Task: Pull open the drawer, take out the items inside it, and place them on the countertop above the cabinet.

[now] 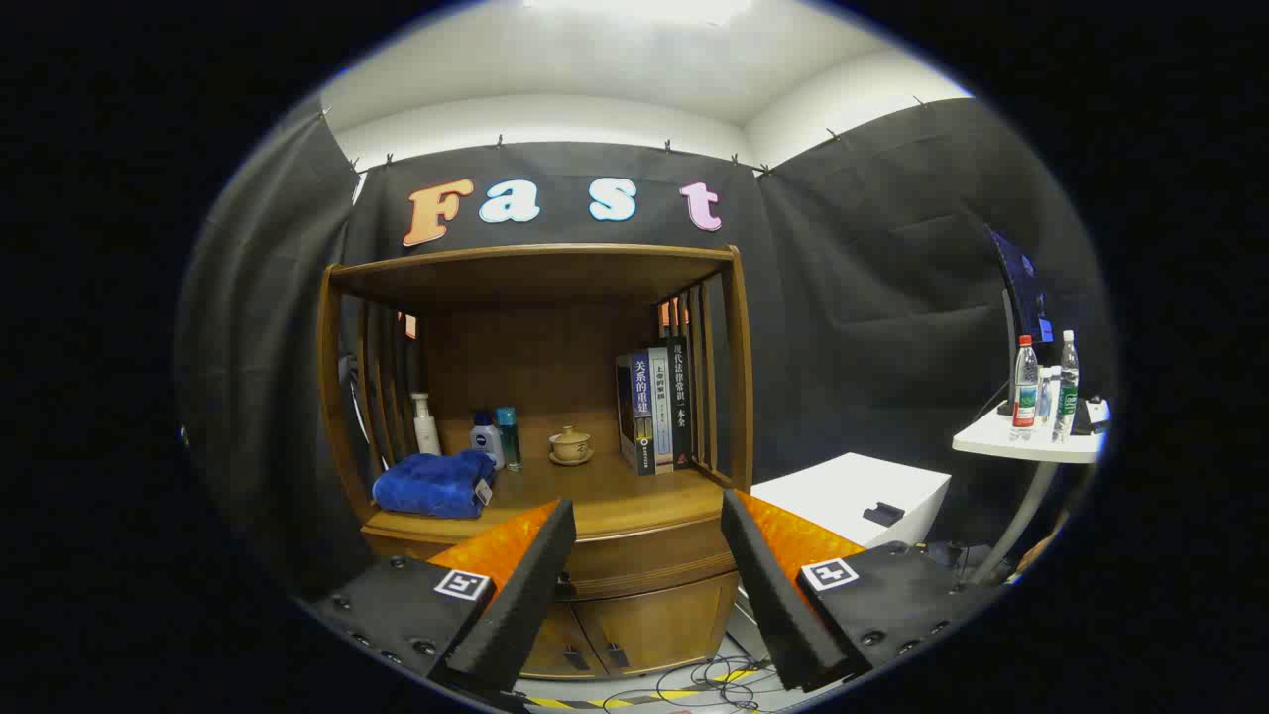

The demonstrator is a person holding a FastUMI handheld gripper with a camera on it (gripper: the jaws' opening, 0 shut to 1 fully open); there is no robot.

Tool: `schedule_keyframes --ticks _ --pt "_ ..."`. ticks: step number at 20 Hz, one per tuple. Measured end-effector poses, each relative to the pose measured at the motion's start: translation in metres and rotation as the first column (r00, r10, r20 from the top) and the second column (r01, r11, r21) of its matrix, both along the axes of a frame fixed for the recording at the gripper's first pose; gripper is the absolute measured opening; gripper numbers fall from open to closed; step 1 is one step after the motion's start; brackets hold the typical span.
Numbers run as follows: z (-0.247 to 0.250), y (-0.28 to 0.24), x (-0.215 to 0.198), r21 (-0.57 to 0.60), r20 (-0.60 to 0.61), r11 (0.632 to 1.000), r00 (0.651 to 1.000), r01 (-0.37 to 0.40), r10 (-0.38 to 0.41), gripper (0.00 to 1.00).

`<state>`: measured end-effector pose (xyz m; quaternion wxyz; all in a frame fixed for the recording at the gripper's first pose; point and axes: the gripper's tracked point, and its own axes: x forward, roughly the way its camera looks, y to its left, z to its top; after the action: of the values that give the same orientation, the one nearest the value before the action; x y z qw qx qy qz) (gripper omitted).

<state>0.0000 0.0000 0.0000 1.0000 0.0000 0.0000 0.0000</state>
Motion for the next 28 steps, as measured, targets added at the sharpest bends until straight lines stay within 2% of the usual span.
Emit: schedule_keyframes --ticks 19,28 --pt "0.001 -0.002 0.003 -0.012 0.009 1.000 1.000 0.015 -0.015 0.98" --pt "-0.027 0.019 0.036 -0.011 0.014 0.999 0.999 -0.037 0.037 0.98"
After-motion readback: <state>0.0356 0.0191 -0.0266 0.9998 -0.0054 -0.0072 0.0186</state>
